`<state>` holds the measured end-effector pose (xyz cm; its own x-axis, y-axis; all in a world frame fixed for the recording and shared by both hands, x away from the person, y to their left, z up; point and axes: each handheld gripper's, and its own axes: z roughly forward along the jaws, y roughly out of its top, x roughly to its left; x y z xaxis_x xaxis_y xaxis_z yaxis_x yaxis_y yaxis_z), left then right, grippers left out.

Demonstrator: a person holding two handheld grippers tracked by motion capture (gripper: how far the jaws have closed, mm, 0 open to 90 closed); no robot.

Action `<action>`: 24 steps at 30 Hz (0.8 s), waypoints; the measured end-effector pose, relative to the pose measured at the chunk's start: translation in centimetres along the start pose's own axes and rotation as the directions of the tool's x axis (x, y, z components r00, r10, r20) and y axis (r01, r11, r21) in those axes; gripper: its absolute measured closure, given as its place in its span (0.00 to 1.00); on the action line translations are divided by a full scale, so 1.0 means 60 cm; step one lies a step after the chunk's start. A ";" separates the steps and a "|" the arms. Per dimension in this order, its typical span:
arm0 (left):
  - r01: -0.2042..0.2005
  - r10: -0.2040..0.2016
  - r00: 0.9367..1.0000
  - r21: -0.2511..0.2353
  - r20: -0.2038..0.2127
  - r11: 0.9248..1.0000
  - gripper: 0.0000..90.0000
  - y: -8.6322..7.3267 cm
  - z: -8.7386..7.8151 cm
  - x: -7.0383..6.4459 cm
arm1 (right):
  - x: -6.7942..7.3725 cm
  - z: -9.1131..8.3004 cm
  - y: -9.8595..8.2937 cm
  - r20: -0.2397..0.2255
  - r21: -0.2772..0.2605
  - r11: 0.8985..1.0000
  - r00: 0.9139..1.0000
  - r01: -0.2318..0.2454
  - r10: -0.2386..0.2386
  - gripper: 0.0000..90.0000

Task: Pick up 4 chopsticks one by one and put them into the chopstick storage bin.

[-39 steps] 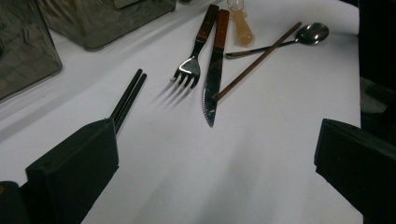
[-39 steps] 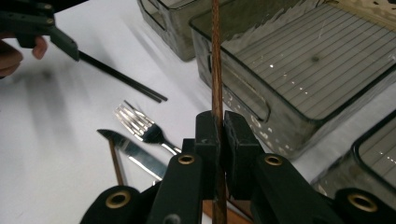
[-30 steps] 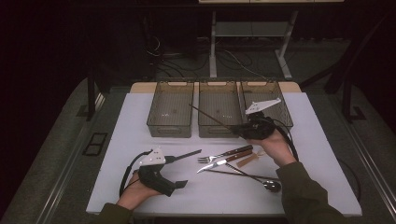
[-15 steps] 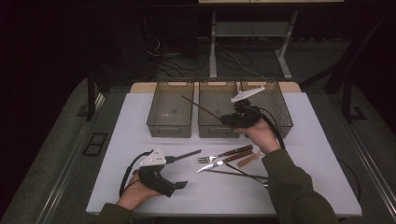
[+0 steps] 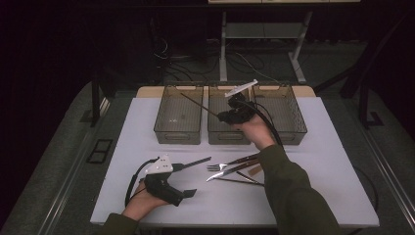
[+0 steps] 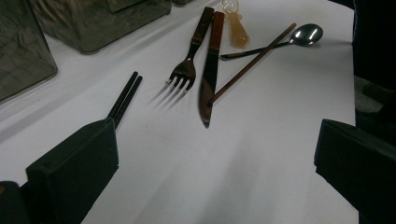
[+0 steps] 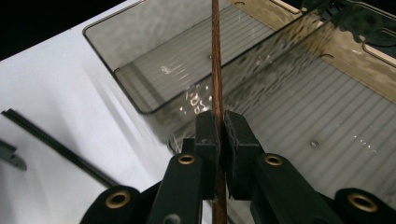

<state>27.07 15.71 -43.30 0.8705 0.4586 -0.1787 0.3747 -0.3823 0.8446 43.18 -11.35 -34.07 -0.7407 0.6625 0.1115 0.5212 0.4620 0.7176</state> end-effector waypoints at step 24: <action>-0.013 0.013 1.000 -0.008 0.014 1.000 0.00 0.002 -0.001 0.000 | 0.016 0.144 0.095 0.082 0.109 0.993 0.996 -0.038 0.029 0.94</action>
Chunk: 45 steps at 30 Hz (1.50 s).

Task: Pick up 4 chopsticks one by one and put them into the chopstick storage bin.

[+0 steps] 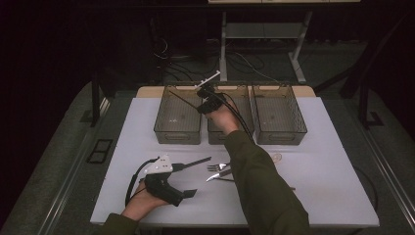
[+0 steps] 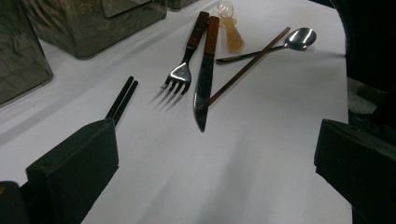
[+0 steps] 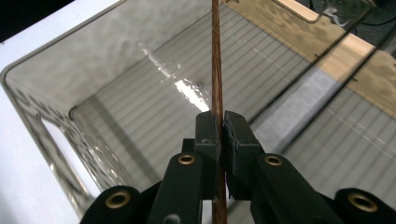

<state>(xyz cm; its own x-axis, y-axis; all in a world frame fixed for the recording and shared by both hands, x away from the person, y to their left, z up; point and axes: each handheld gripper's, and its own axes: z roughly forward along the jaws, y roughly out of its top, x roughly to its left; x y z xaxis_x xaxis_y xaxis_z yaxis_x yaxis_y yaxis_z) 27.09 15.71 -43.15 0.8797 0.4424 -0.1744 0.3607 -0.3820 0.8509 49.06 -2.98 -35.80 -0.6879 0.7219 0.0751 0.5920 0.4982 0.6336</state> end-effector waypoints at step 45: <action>-0.020 0.020 1.000 0.010 0.000 1.000 0.00 -0.001 0.002 -0.001 | -0.019 -0.107 -0.094 -0.161 -0.185 0.979 0.979 0.090 -0.121 0.33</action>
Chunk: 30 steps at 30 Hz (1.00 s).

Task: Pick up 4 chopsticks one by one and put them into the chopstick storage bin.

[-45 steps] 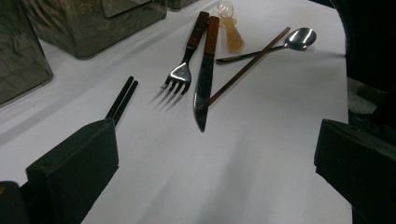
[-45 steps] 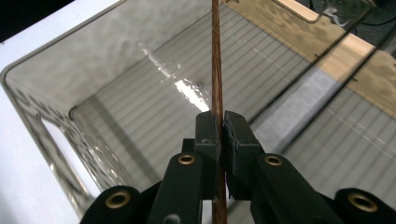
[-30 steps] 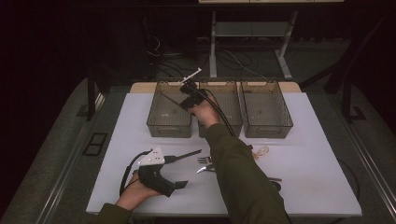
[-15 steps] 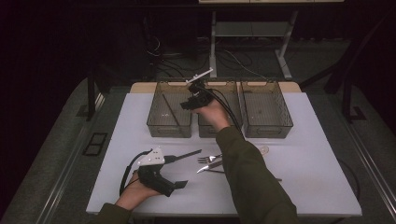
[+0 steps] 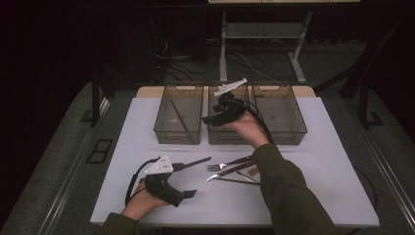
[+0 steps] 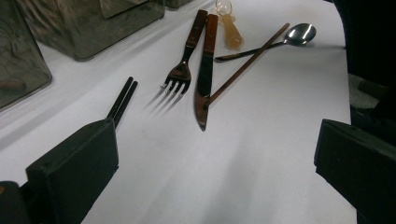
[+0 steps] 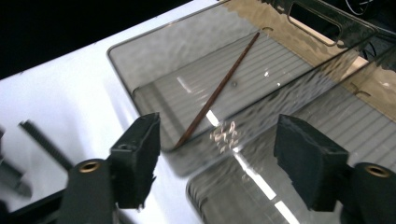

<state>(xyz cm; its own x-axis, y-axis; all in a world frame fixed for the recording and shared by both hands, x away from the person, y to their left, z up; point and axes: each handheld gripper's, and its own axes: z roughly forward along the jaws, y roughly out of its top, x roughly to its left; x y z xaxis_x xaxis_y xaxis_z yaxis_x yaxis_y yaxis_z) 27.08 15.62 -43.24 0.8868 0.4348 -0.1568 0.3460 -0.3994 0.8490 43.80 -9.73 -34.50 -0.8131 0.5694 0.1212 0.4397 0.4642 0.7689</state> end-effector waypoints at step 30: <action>0.005 -0.005 1.000 0.008 -0.002 1.000 0.00 -0.003 -0.001 0.003 | 0.015 -0.142 -0.195 -0.080 0.027 0.995 0.993 0.092 -0.089 0.24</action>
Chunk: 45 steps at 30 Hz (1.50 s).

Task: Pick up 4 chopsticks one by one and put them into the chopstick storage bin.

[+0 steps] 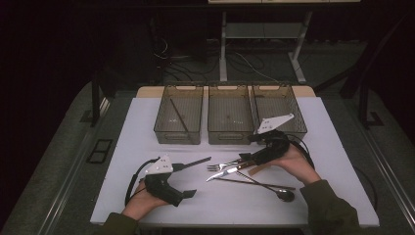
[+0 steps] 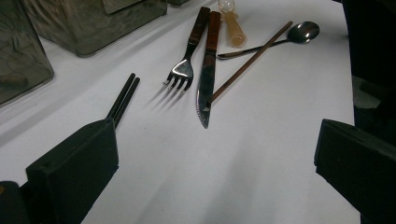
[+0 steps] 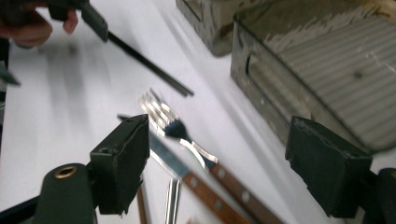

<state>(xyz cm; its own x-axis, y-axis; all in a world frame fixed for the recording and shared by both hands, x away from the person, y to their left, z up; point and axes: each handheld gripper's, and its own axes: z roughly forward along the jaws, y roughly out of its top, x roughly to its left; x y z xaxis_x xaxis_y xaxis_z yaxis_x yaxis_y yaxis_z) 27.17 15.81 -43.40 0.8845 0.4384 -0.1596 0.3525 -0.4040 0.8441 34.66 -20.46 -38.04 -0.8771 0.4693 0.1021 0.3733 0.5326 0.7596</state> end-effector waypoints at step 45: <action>-0.011 0.011 1.000 0.011 0.005 1.000 0.00 0.000 0.001 -0.003 | 0.013 -0.035 -0.155 -0.085 0.281 0.955 0.994 0.096 -0.075 0.89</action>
<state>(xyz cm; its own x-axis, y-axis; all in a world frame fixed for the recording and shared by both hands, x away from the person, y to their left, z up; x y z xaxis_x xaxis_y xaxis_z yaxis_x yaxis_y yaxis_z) 27.04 15.67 -43.42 0.8897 0.4302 -0.1529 0.3462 -0.4175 0.8401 29.88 -26.51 -43.65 -0.9251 0.3664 0.0993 0.3572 0.7512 0.5551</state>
